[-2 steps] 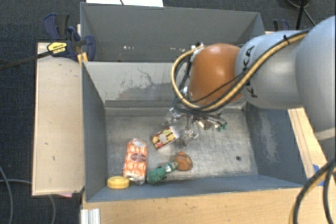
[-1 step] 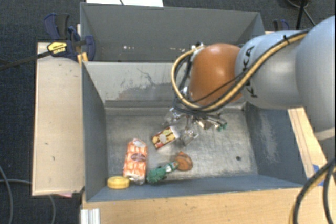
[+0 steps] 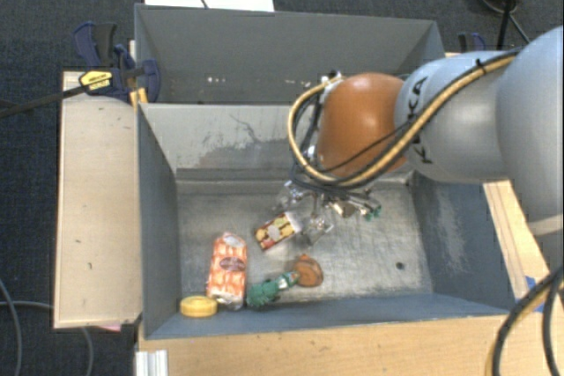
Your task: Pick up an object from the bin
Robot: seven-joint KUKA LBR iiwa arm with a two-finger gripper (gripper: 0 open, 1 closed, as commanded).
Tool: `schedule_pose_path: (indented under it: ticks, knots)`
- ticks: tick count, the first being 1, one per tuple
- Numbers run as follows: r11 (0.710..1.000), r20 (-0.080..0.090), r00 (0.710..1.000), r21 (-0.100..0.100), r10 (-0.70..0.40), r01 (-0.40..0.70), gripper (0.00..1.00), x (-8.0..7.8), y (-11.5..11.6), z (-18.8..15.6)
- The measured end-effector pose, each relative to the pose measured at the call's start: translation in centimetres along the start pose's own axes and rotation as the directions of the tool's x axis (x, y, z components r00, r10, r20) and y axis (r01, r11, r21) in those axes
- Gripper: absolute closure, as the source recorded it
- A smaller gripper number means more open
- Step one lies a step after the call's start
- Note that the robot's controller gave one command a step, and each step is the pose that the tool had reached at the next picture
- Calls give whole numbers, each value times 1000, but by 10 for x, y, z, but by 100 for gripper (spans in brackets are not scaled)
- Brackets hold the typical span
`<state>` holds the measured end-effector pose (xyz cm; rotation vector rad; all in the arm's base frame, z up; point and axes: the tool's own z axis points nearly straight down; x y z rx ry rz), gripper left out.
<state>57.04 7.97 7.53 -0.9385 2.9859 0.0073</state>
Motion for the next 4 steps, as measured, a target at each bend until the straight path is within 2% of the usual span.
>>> schedule_pose_path:
  ticks: [1,4]
  knots:
    - [1000,-7,1000,0,-2,2,100,2,0,-6]
    - [1000,-14,1000,-2,-1,1,100,0,1,-47]
